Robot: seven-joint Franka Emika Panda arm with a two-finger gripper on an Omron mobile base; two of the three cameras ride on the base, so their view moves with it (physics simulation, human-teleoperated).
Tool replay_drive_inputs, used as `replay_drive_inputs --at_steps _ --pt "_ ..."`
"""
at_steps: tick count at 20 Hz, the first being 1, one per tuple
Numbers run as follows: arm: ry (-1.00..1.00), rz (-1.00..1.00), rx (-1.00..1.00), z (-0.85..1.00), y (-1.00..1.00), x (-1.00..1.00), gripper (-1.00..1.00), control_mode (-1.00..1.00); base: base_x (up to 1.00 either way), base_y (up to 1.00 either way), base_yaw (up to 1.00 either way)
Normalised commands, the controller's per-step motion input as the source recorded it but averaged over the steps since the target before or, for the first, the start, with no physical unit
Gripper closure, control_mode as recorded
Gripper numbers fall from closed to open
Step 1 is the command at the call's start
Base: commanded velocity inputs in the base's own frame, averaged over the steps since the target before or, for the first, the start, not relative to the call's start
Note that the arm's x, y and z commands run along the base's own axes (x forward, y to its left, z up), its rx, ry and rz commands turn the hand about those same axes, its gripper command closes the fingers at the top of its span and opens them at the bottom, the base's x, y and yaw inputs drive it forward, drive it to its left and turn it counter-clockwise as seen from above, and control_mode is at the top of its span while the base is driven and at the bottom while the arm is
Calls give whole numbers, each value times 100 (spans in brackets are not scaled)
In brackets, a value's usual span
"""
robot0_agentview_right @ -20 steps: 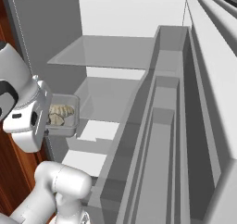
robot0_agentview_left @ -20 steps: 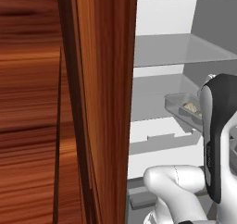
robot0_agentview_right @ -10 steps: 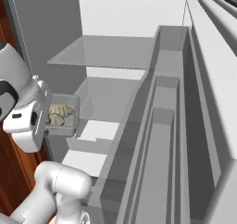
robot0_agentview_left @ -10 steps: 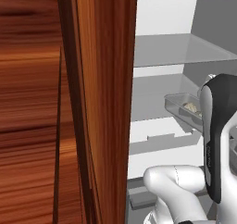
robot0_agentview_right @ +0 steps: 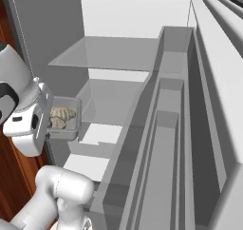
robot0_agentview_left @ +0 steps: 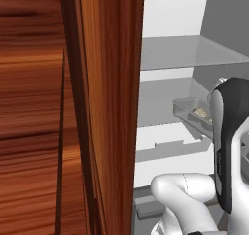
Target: Place two dumplings into each of the tupperware containers and then place the containers in the fridge.
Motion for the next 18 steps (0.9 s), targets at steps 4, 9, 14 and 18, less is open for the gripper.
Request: replay_drive_inputs --at_steps 4,9,14,18 --pt "0 0 0 0 0 0 100 -100 0 0 0" --pt "0 0 0 0 0 -10 100 -100 0 0 0" --pt "-31 0 1 0 -19 -3 100 -100 0 0 0" --pt "-38 0 -4 16 -4 -15 100 -100 0 0 0"
